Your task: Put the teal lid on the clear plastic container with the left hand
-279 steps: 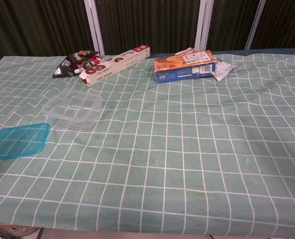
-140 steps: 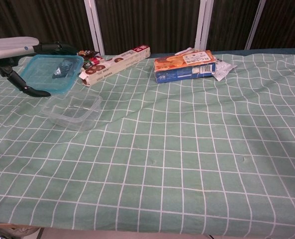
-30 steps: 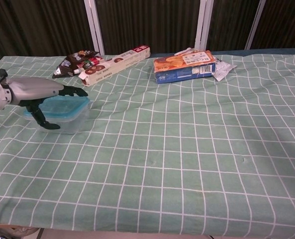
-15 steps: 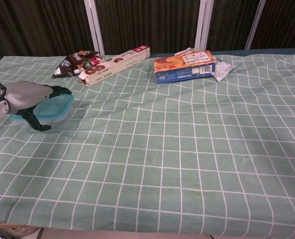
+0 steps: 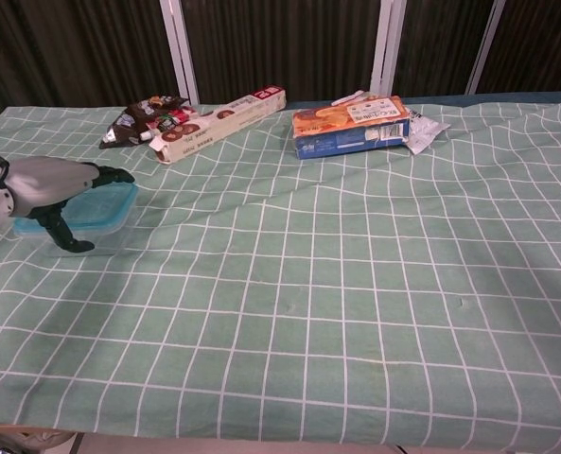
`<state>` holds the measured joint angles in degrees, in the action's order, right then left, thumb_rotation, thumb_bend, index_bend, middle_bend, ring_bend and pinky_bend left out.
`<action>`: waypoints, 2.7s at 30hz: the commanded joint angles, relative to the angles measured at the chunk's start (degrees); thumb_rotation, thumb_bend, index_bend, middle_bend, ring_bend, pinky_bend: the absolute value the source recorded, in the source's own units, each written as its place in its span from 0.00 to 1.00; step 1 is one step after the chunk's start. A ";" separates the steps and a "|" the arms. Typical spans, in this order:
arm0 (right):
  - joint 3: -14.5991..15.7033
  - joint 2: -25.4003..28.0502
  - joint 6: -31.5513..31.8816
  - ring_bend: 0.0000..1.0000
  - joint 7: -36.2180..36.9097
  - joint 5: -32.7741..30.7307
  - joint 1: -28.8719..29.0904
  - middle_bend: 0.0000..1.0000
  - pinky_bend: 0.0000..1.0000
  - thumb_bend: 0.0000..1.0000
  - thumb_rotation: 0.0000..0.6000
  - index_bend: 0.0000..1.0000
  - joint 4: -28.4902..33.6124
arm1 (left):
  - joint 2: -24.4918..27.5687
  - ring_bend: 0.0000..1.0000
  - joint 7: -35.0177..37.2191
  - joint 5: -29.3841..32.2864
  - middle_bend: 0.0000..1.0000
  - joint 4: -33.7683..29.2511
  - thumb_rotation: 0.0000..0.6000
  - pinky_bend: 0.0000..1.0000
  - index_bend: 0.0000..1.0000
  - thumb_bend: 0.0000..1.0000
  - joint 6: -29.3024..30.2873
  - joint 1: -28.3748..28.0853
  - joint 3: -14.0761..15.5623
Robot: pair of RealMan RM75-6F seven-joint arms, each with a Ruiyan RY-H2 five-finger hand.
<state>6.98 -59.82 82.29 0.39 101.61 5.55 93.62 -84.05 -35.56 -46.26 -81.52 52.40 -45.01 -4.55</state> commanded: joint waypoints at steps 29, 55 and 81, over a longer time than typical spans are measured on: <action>0.12 0.32 0.85 0.00 1.16 0.50 -0.17 0.26 0.00 0.19 1.00 0.16 -0.37 | 0.16 0.00 -1.25 -6.64 0.00 -2.89 1.00 0.06 0.00 0.26 5.81 2.22 1.90; 0.27 0.10 0.52 0.00 0.75 0.74 -0.04 0.26 0.00 0.19 1.00 0.16 -0.36 | 3.56 0.03 8.43 -16.56 0.27 -6.77 1.00 0.05 0.00 0.54 7.92 7.85 2.87; 0.31 0.10 0.64 0.00 0.61 0.73 -0.13 0.26 0.00 0.19 1.00 0.16 -0.28 | 4.98 0.05 12.79 -19.74 0.27 -7.51 1.00 0.05 0.00 0.56 9.62 9.21 -0.16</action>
<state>7.29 -59.73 82.93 1.01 102.35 5.42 93.34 -80.20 -24.28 -64.80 -88.06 60.92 -36.22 -3.84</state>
